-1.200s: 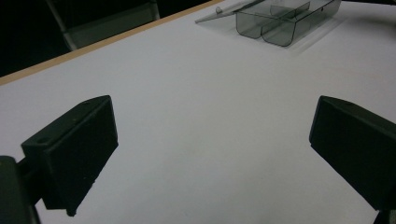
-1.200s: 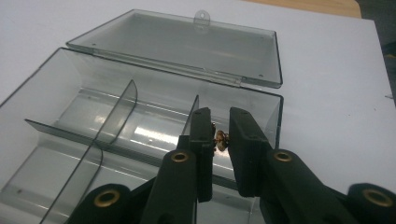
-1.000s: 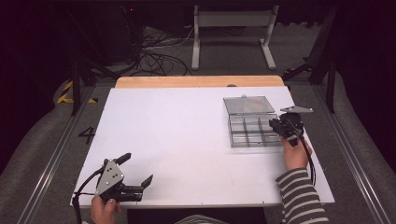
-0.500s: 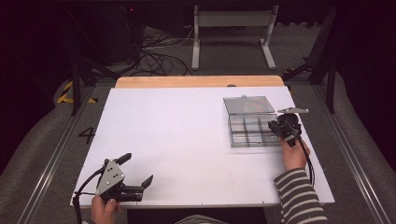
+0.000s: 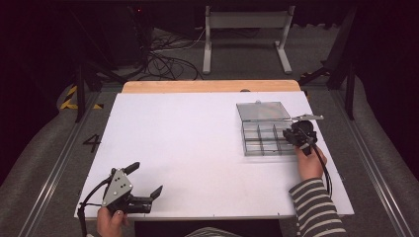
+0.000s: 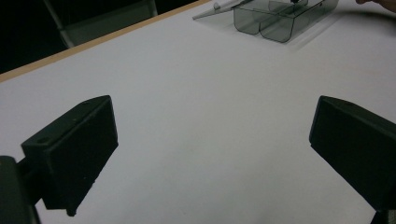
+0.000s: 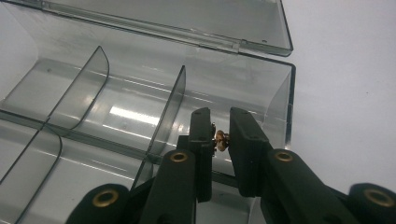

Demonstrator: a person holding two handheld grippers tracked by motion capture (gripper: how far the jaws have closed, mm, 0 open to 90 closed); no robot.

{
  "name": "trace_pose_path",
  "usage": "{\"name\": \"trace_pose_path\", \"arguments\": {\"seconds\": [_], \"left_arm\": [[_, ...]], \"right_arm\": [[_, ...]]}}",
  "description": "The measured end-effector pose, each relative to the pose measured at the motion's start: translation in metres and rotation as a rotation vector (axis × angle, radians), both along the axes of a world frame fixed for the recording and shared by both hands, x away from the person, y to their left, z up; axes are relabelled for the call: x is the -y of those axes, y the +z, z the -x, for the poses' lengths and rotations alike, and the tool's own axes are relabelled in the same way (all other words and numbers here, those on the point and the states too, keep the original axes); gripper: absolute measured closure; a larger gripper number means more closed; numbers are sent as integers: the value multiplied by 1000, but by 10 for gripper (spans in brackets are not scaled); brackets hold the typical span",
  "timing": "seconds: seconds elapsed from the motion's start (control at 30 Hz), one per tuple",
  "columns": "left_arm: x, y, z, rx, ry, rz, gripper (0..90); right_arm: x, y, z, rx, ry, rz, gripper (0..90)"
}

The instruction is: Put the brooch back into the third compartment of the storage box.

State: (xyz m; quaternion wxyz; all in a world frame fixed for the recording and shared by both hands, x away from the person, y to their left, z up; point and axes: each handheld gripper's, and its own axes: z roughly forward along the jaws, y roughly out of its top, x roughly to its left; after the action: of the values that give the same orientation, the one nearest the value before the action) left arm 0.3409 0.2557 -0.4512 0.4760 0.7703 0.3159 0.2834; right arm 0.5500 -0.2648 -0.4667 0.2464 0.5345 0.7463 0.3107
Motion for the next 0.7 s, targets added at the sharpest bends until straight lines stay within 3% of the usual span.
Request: {"name": "trace_pose_path", "arguments": {"seconds": [0.47, 0.7], "left_arm": [[1, 0, 0, -6, -2, 2, 15], [1, 0, 0, -3, -4, -1, 16]], "right_arm": [[-1, 1, 1, 7, 10, -7, 720], [1, 10, 6, 53, 29, -27, 604]]}}
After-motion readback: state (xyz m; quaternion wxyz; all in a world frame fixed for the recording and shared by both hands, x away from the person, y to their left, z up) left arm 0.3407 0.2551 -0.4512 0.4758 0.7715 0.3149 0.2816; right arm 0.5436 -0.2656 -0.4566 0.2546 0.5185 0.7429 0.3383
